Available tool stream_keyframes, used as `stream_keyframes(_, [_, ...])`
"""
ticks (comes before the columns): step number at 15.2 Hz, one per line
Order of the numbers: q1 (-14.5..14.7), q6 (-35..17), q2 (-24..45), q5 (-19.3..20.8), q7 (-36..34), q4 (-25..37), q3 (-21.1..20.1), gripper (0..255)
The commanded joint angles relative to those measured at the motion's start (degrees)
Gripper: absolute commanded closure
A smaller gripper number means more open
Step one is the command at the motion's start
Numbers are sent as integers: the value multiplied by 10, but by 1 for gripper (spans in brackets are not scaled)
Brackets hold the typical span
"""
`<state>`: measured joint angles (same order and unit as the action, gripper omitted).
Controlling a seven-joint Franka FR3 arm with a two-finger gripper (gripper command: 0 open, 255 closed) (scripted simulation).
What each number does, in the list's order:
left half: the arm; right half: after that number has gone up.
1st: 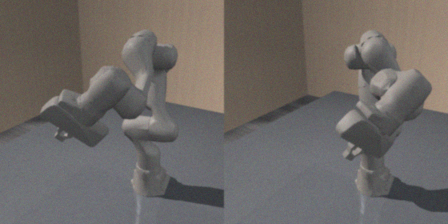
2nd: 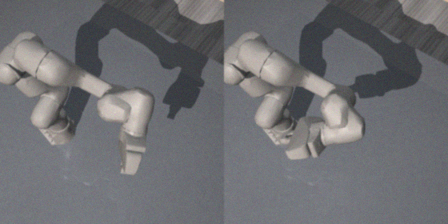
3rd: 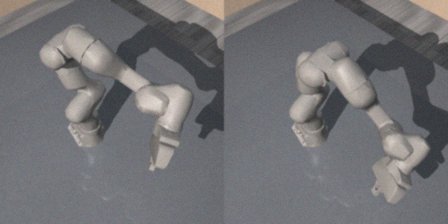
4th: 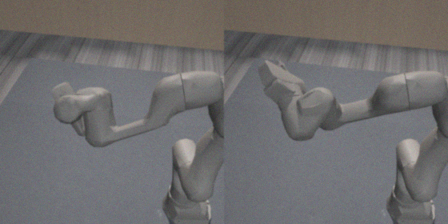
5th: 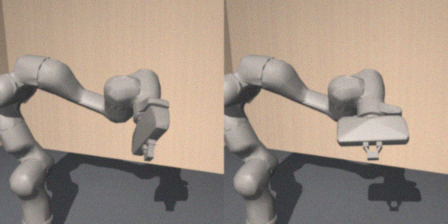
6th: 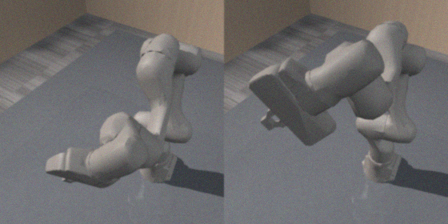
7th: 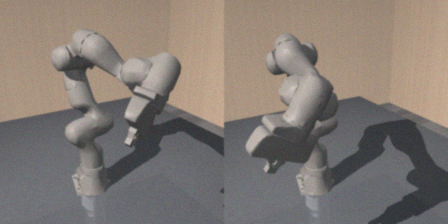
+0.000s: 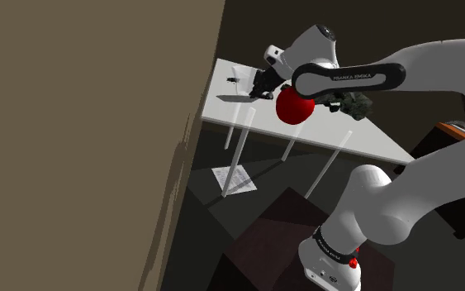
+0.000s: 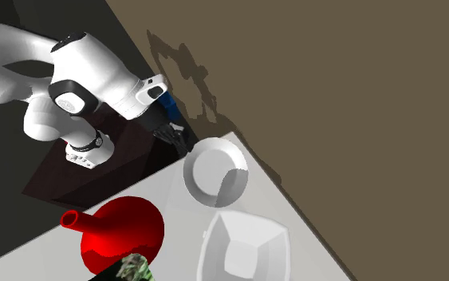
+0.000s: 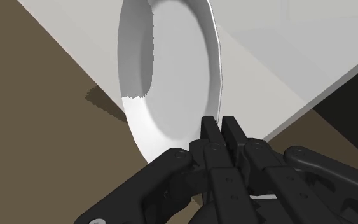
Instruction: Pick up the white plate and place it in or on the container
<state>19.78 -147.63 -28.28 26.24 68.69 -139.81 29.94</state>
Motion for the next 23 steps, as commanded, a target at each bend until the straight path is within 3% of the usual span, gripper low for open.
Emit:
stream_keyframes(1, [3,16,-4,-4,2,13,-4,255])
stream_keyframes(21, [24,170,-21,-42,31,151,-29,255])
stream_keyframes(23, [31,167,-1,-56,64,176,3,255])
